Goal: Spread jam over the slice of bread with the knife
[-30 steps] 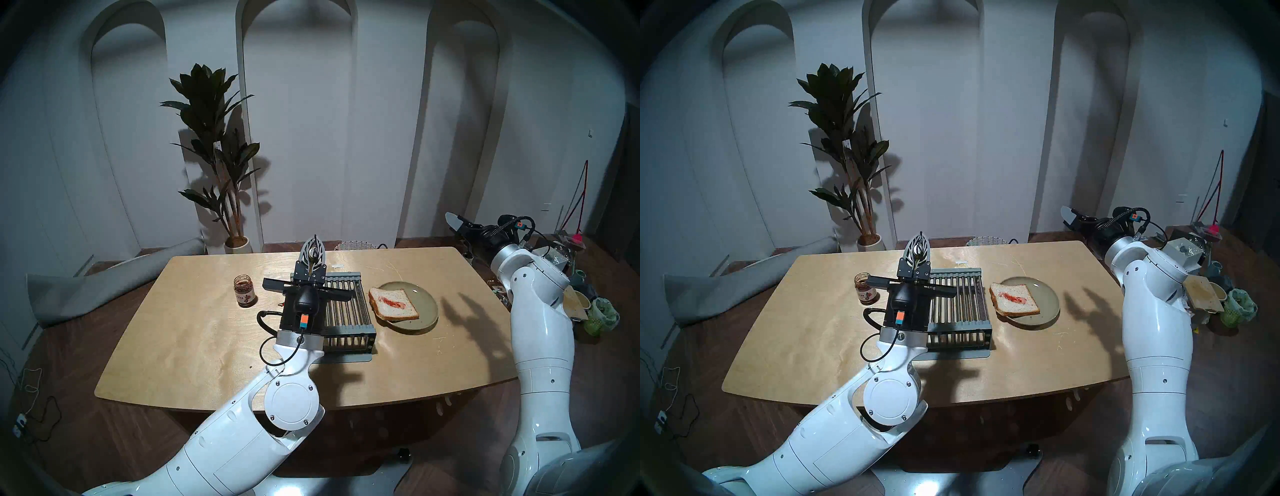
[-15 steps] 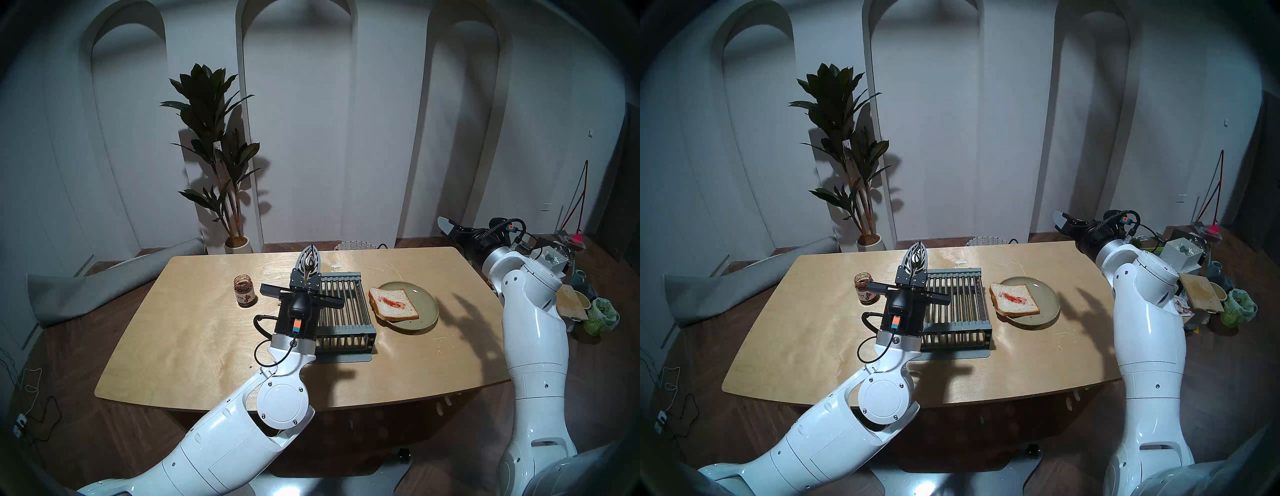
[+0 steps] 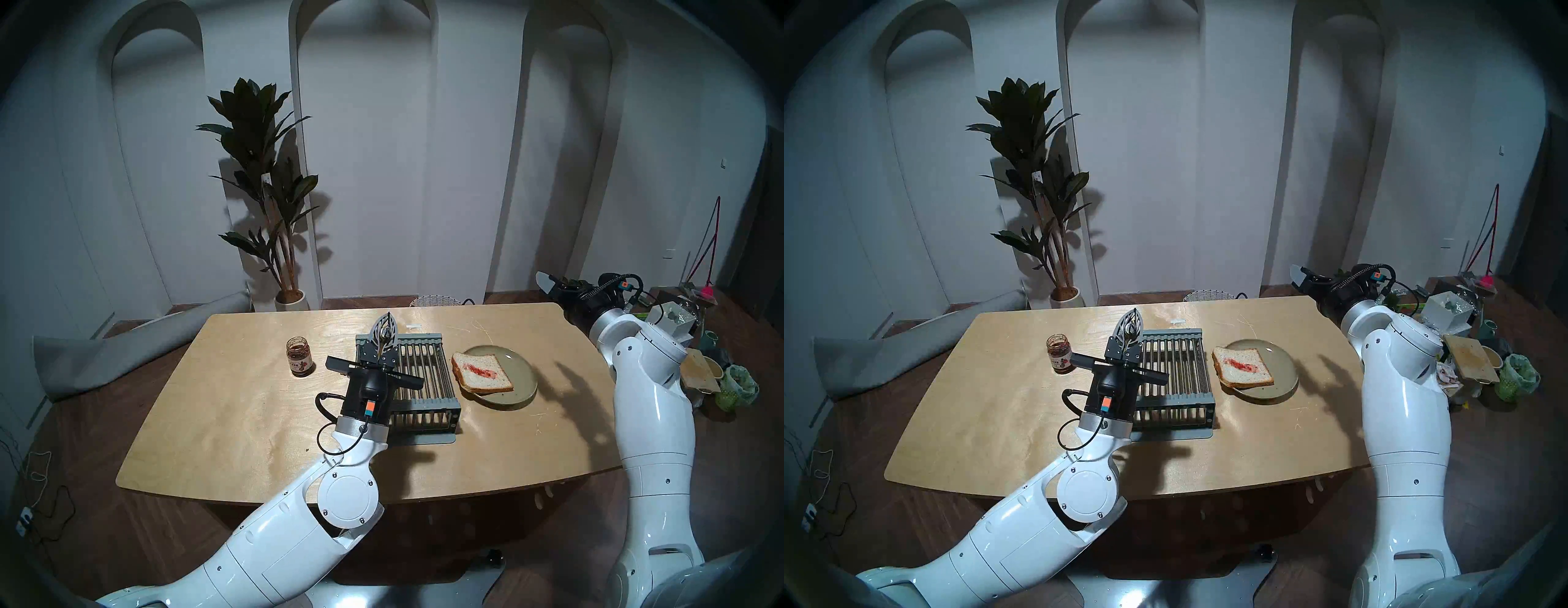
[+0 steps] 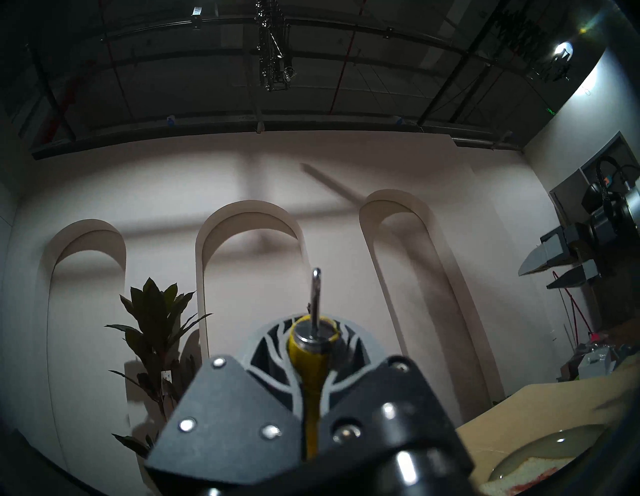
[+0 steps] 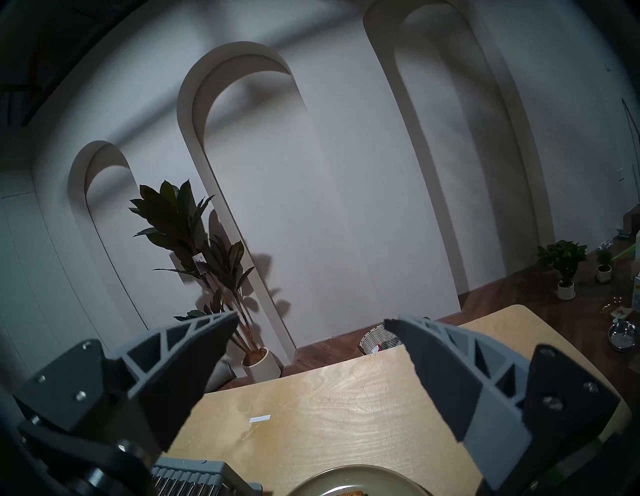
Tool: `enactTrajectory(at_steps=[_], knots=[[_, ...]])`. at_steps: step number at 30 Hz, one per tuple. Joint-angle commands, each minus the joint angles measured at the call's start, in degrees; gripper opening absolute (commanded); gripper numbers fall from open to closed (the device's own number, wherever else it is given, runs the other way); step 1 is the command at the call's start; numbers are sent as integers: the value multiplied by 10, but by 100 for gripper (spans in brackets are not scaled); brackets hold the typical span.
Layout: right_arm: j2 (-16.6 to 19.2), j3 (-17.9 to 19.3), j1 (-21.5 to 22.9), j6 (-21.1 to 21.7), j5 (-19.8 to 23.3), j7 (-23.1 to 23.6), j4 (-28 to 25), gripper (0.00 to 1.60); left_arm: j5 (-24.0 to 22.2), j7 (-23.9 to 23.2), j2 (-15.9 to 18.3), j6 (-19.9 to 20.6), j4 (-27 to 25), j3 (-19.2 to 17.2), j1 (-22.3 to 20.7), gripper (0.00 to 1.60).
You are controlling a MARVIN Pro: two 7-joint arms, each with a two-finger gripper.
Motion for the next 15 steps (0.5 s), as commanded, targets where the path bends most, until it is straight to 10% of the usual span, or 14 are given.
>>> enactTrajectory(at_steps=[1,15], knots=[[0,-5,9,-1,0,1,-9,160,15,15,-18,-16,11,0,-15,0],[-2,-9,12,-1,5,2,-5,160,48,55,-16,-27,23,12,8,0]])
